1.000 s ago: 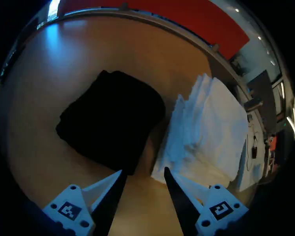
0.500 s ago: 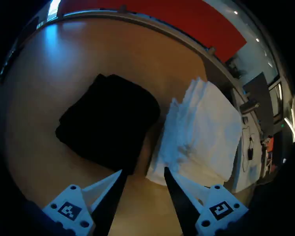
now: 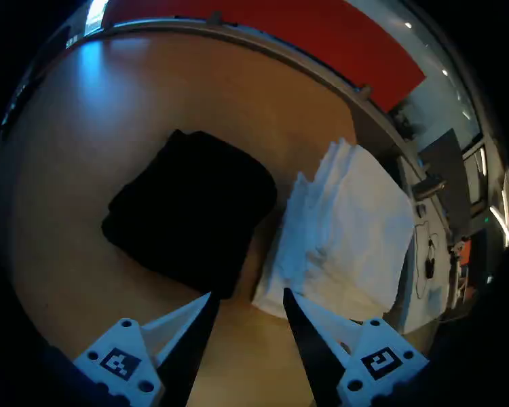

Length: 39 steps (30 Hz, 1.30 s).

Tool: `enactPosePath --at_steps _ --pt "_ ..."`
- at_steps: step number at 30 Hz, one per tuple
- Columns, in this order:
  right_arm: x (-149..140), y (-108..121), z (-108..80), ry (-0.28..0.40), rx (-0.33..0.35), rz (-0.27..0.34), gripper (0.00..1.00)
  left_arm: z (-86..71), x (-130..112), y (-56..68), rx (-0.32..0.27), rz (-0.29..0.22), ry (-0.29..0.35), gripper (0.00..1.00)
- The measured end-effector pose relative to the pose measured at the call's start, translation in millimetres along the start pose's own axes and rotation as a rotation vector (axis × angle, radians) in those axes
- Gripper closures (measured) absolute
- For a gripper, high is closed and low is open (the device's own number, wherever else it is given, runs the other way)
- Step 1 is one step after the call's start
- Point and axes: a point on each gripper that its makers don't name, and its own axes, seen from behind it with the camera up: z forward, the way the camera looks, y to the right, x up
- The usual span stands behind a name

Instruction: Fold towel

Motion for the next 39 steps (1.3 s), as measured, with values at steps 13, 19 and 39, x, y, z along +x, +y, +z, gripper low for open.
enactPosePath --at_steps 13,19,39 --pt "0 -6 -10.3 0.011 0.001 -0.005 0.28 -0.8 4 2.2 -0.01 -0.002 0.013 0.06" --pt "2 -8 -15.2 0.02 0.006 0.002 0.28 -2.2 4 0.6 -0.011 -0.002 0.017 0.06" --pt "34 -36 -46.2 0.159 0.073 0.205 0.31 -8.4 2 -3.9 -0.015 -0.004 0.024 0.06"
